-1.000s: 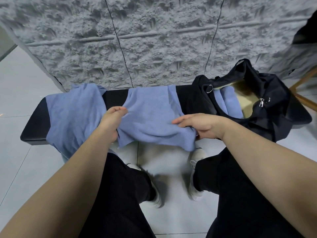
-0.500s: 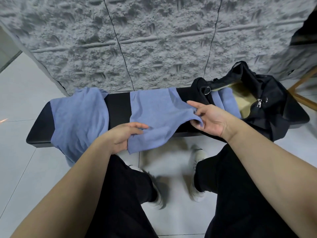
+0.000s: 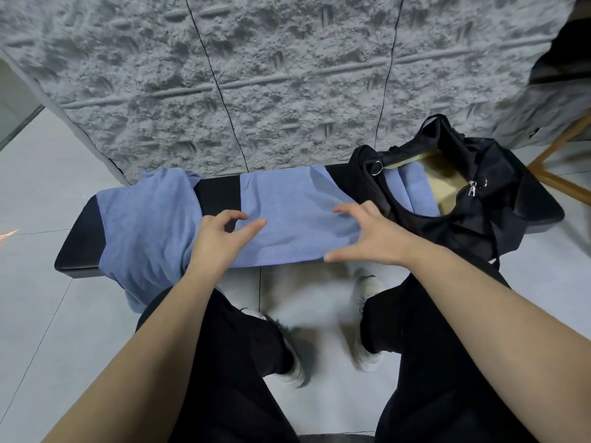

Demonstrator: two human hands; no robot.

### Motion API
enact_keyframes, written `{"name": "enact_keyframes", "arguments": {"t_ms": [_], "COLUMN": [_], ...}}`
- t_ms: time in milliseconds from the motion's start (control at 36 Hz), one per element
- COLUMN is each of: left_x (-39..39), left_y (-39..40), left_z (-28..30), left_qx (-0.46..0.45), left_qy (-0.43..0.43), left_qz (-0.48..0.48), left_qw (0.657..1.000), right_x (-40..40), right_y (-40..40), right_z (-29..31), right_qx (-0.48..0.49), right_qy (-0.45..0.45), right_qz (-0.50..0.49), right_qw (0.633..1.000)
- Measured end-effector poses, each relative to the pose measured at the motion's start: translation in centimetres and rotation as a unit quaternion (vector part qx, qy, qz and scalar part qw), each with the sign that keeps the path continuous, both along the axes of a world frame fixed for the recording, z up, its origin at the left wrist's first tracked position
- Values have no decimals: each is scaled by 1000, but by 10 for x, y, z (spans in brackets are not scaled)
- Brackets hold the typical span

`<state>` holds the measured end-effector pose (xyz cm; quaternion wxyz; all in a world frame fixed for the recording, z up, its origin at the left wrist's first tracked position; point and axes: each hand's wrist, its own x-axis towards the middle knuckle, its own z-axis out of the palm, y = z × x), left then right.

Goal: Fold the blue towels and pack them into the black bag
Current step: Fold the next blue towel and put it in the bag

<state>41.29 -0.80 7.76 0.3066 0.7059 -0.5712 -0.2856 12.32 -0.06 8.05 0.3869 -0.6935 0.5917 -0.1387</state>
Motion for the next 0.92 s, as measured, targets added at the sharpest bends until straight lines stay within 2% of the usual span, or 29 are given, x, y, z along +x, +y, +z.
{"name": "enact_keyframes", "arguments": {"t_ms": [83, 139, 194, 250, 306, 417, 500, 556, 611, 694, 917], "left_x": [-3, -5, -6, -5, -7, -12, -9, -6, -5, -6, -17], "left_y": [8, 12, 15, 16, 16, 14, 12, 10, 8, 8, 15], "left_z": [8, 10, 7, -1, -7, -5, -5, -7, -6, -1, 5], "left_qx": [7, 16, 30, 52, 69, -6, -103, -140, -141, -120, -69], "left_qy": [-90, -175, -237, -304, -351, -341, -352, -343, -312, -253, -184], "left_qz": [-73, -134, -189, -231, -231, -130, -106, -106, -103, -128, -86], "left_qw": [993, 975, 952, 923, 905, 931, 924, 923, 934, 951, 977], "right_x": [-3, -3, -5, -6, -6, -4, -3, -3, -1, 0, 0], "right_y": [2, 0, -2, -4, -5, -3, -5, -9, -10, -5, -2], "right_z": [-2, -6, -9, -8, -7, -11, -13, -12, -11, -7, -3], "right_qx": [-58, -72, -60, -44, -52, -112, -172, -200, -200, -137, -127], "right_qy": [153, 219, 243, 222, 212, 214, 239, 195, 124, 39, 23], "right_qz": [99, 102, 69, 28, 9, -8, -3, 17, 45, 16, 26], "right_qw": [981, 968, 966, 974, 976, 970, 956, 960, 971, 990, 991]}}
